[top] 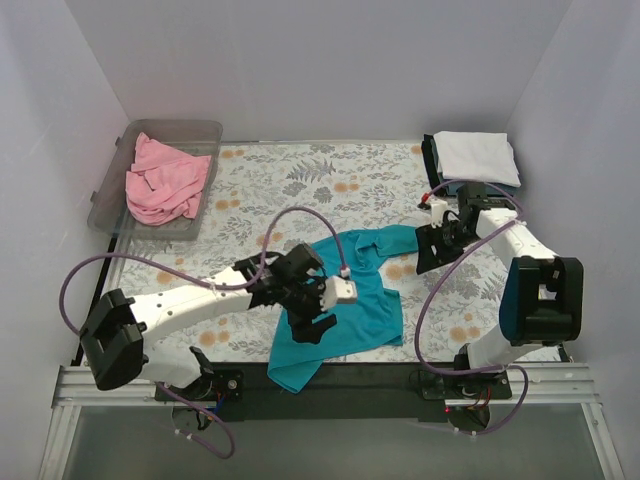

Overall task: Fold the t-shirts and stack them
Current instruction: Flatten the tshirt out

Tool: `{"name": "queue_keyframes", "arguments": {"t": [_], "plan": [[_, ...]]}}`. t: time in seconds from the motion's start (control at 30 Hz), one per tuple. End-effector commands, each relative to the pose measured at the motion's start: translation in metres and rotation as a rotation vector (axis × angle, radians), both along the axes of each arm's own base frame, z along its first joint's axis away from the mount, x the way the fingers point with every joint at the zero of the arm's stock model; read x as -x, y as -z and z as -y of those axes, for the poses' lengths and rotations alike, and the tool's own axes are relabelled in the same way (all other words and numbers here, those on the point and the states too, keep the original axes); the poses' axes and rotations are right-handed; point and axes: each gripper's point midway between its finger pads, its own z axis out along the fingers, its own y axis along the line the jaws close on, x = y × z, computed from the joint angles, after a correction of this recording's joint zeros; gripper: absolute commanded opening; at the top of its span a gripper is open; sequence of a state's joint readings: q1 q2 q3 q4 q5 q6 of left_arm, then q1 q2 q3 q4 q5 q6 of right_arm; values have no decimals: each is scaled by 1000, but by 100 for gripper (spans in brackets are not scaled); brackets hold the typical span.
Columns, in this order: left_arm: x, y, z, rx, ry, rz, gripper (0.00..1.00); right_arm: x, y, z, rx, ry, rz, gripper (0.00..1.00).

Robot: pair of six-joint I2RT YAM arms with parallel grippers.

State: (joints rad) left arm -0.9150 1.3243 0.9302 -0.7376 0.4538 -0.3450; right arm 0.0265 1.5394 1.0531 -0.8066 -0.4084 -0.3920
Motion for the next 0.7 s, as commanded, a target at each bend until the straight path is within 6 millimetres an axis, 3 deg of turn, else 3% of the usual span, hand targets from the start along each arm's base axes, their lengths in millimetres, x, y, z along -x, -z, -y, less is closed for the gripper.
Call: {"name": "queue_keyframes", "arguments": {"t": [0.0, 0.23, 0.47, 0.67], "plan": [[5, 3, 34, 6, 100, 154, 63, 8, -7, -17, -103, -1, -56, 66], [7, -9, 119, 167, 172, 380, 52, 21, 11, -24, -149, -1, -157, 61], [21, -8, 169, 327, 225, 442, 52, 18, 15, -22, -162, 19, -184, 60], [20, -7, 200, 370, 222, 420, 53, 7, 17, 2, -206, 133, -196, 60]]}}
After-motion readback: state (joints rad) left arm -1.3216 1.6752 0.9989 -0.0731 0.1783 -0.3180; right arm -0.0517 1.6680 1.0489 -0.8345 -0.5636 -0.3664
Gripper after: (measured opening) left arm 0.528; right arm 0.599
